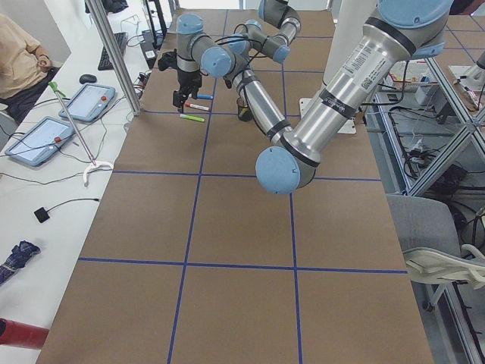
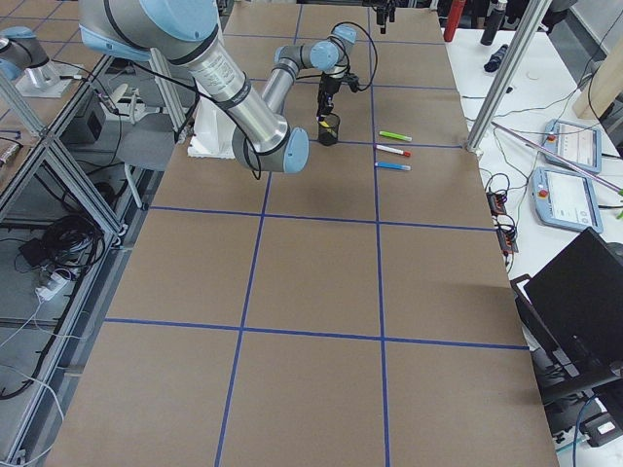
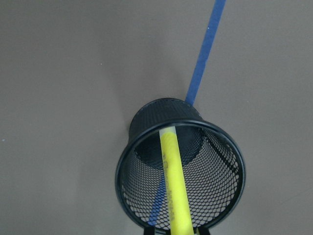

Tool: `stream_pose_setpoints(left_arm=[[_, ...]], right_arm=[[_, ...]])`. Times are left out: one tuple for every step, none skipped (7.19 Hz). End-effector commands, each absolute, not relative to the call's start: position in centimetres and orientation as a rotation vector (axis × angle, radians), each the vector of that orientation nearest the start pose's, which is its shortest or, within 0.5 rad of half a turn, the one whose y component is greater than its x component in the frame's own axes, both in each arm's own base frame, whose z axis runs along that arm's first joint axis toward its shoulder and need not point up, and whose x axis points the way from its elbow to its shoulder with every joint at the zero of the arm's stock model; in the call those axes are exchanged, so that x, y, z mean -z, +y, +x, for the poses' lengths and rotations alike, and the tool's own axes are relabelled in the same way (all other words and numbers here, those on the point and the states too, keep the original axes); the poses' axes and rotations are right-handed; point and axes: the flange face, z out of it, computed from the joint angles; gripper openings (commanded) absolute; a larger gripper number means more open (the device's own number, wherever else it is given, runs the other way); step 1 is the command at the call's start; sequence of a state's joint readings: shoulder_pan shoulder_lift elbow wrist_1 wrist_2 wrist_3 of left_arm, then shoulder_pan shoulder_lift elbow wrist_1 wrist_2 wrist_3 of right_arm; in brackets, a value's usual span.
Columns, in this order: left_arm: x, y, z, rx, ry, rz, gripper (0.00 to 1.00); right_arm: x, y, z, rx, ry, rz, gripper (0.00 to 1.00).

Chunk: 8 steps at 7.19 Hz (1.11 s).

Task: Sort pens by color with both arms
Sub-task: 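Lower the right gripper into the cup and grasp the yellow highlighter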

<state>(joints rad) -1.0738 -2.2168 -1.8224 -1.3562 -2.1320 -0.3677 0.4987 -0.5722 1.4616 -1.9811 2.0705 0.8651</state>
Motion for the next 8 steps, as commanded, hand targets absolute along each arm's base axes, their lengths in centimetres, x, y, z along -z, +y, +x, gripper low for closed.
stream_pose_setpoints(left_arm=[[-19.8, -59.2, 23.0, -0.312, 0.769, 0.38, 0.99], [-19.7, -59.2, 22.9, -0.313, 0.77, 0.382, 0.99], [-19.7, -59.2, 22.9, -0.313, 0.77, 0.382, 0.99], [-19.7, -59.2, 22.9, -0.313, 0.77, 0.382, 0.99], [-19.7, -59.2, 22.9, -0.313, 0.77, 0.382, 0.99], [-19.7, -59.1, 22.9, -0.313, 0.77, 0.383, 0.99], [-19.7, -59.1, 22.9, -0.313, 0.77, 0.383, 0.99], [-19.6, -59.1, 22.9, -0.315, 0.774, 0.383, 0.99]], right_arm=[[-12.2, -42.5, -60.3, 0.318, -0.664, -0.145, 0.4], [-12.0, -42.5, -60.2, 0.319, -0.667, -0.143, 0.33], [-11.8, -42.4, -60.1, 0.32, -0.669, -0.141, 0.21], [-11.7, -42.4, -60.0, 0.32, -0.672, -0.139, 0.11], [-11.4, -42.3, -59.9, 0.322, -0.676, -0.136, 0.01], [-11.0, -42.4, -59.7, 0.322, -0.681, -0.13, 0.0], [-9.7, -42.2, -58.3, 0.321, -0.705, -0.109, 0.0], [-7.8, -42.5, -55.2, 0.302, -0.725, -0.085, 0.0]])
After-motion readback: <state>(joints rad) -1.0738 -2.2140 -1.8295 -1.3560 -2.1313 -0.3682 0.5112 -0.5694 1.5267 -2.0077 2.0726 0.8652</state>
